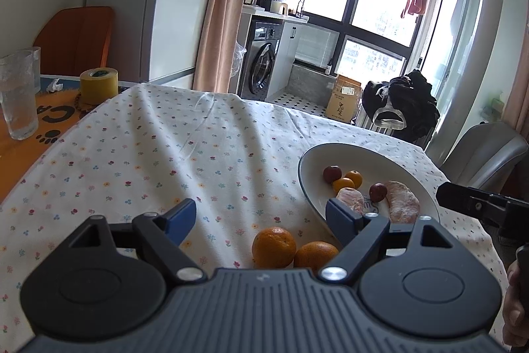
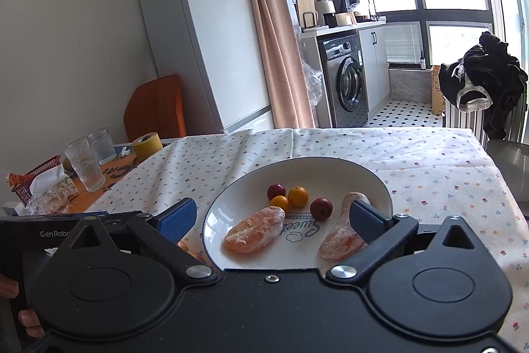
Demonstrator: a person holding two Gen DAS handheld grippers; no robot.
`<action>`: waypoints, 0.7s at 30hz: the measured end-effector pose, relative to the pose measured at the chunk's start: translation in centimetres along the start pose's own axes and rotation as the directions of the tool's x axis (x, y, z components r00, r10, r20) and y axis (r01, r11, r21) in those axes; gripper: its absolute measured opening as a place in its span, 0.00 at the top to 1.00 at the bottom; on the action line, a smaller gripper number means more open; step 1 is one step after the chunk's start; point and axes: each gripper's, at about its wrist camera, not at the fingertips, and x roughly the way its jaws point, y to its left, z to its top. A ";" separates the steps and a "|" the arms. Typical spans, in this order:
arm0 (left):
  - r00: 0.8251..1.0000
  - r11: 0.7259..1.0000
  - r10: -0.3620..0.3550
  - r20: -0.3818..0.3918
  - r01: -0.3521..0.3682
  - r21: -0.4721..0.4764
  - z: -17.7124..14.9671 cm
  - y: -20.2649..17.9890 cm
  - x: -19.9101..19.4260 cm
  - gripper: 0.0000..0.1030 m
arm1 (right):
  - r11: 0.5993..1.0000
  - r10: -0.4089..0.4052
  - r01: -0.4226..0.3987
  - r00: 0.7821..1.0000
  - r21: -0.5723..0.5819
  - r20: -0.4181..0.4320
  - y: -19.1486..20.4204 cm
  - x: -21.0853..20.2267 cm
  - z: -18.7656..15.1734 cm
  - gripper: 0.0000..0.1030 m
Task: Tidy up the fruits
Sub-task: 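Move both tools back toward the oranges and small brown fruits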
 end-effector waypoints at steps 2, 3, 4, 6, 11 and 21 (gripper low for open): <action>1.000 1.000 0.003 0.008 -0.002 -0.001 -0.1 0.1 -0.5 0.18 | 1.000 0.004 -0.004 1.000 -0.002 0.004 0.2 -0.3 -0.1 0.00; 1.000 1.000 0.005 0.010 -0.005 -0.002 -0.1 0.2 -0.7 0.18 | 1.000 0.004 -0.004 1.000 -0.004 0.002 0.3 -0.4 -0.2 0.00; 1.000 1.000 0.012 0.011 -0.012 -0.004 -0.2 0.3 -0.9 0.18 | 1.000 0.003 -0.003 1.000 -0.005 -0.002 0.4 -0.5 -0.3 0.00; 1.000 1.000 0.024 0.011 -0.024 -0.006 -0.4 0.4 -1.2 0.17 | 1.000 0.000 0.000 1.000 -0.009 -0.005 0.7 -0.8 -0.5 0.00; 0.999 0.999 0.030 0.014 -0.030 -0.013 -0.7 0.7 -2.2 0.15 | 1.000 0.008 -0.008 1.000 -0.007 -0.001 1.1 -1.7 -0.8 0.00; 0.999 0.999 0.039 0.017 -0.039 -0.014 -1.4 1.3 -4.2 0.14 | 1.000 0.015 -0.015 1.000 -0.011 0.003 1.7 -3.4 -1.2 0.00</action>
